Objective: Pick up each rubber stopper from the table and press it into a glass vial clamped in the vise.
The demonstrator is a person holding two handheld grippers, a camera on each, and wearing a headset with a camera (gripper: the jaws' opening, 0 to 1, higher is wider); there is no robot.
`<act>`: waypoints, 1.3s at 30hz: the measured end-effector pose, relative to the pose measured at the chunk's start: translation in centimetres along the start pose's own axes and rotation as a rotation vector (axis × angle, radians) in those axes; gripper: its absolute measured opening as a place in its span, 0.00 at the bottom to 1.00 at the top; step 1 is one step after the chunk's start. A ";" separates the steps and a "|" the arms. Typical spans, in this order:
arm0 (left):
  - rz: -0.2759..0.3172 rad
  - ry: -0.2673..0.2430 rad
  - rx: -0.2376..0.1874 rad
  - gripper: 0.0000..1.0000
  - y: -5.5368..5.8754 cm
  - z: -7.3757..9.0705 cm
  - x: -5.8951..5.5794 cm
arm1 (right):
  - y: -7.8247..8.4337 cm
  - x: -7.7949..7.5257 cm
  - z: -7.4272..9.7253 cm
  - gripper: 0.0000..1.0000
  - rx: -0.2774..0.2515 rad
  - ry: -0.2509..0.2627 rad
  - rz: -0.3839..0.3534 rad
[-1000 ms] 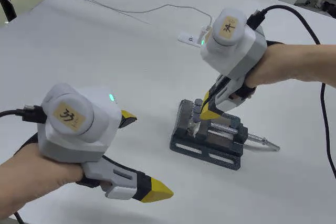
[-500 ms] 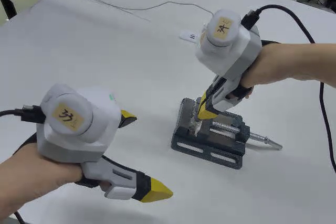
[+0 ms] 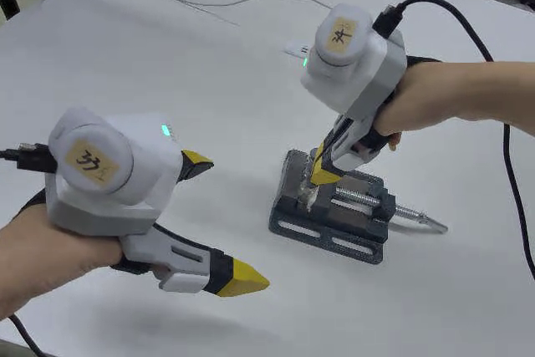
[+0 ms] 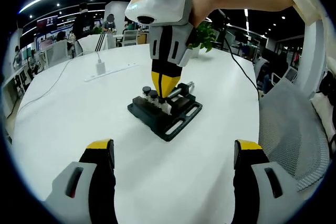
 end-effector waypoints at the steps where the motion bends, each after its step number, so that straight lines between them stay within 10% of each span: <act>1: 0.001 0.001 -0.002 0.94 -0.1 -0.1 0.0 | 0.1 0.0 0.1 0.00 0.003 -0.005 0.005; 39: -0.004 -0.026 -0.020 0.92 -2.1 0.0 0.6 | -0.1 -0.1 -0.5 0.00 0.007 0.003 -0.034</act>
Point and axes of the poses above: the centre of the closed fingertips' face, and the gripper's own axes: z roughly backward along the fingers, x roughly to its left, y roughly out of its underside, the point moved 3 cm from there along z, roughly backward along the fingers, and after that the axes turned 6 degrees about -x, right-handed, at the moved point
